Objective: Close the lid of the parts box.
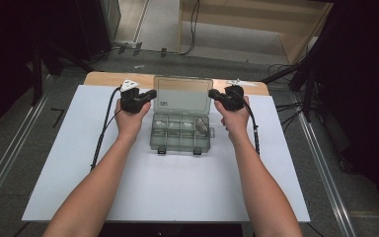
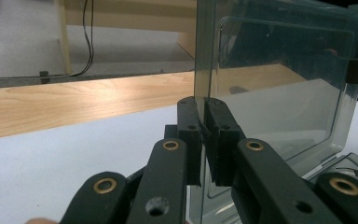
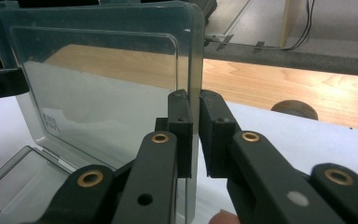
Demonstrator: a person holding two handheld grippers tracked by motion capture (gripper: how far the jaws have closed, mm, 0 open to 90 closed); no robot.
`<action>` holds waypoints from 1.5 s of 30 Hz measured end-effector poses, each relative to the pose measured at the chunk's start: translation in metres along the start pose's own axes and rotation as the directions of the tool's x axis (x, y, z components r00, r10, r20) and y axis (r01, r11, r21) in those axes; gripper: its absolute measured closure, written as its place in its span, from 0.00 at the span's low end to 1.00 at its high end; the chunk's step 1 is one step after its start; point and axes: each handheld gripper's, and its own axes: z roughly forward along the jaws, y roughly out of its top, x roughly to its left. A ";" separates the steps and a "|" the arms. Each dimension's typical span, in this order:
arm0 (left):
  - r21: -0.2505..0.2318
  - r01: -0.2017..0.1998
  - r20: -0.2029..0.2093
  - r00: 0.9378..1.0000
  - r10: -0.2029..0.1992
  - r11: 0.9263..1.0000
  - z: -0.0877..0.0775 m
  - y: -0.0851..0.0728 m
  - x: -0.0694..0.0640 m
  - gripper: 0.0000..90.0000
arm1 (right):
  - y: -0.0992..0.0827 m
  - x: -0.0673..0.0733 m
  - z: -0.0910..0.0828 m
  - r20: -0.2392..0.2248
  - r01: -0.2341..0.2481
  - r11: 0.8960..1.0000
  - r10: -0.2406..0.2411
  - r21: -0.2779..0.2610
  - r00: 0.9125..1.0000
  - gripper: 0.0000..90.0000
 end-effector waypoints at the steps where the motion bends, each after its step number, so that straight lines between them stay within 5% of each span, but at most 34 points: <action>1: 0.004 0.003 -0.005 1.000 -0.003 1.000 0.000 0.000 0.000 0.93 | -0.001 0.001 -0.001 0.002 0.003 1.000 -0.003 -0.005 1.000 0.91; 5: 0.011 0.046 0.021 0.999 -0.046 0.999 -0.001 0.001 0.001 0.89 | -0.003 0.002 -0.003 0.003 0.021 1.000 -0.021 -0.020 1.000 0.91; 9: 0.021 0.069 0.077 0.995 -0.070 0.997 -0.006 0.002 0.005 0.72 | -0.005 0.003 -0.005 0.001 0.046 0.998 -0.046 -0.035 0.999 0.91; 15: 0.011 0.085 0.152 0.985 -0.085 0.996 -0.015 0.007 0.011 0.79 | -0.008 0.005 -0.008 0.003 0.061 0.997 -0.061 -0.055 0.998 0.91; 21: 0.027 0.122 0.165 0.978 -0.125 0.992 -0.019 0.011 0.018 0.92 | -0.011 0.007 -0.011 0.003 0.082 0.994 -0.082 -0.068 0.997 0.91; 30: 0.107 0.144 0.112 0.981 -0.156 0.984 -0.003 0.019 0.022 0.99 | -0.016 0.008 -0.014 0.004 0.119 0.988 -0.119 -0.098 0.993 0.91; 36: 0.142 0.206 0.131 0.966 -0.224 0.968 0.007 0.024 0.025 0.99 | -0.021 0.010 -0.018 0.008 0.165 0.979 -0.165 -0.124 0.986 0.91; 41: 0.132 0.181 0.149 0.968 -0.200 0.975 0.006 0.028 0.018 0.99 | -0.022 0.010 -0.022 -0.006 0.177 0.977 -0.179 -0.122 0.984 0.89; 45: 0.107 0.158 0.154 0.973 -0.173 0.982 0.000 0.029 0.015 0.99 | -0.021 0.009 -0.027 -0.039 0.141 0.982 -0.147 -0.127 0.988 0.69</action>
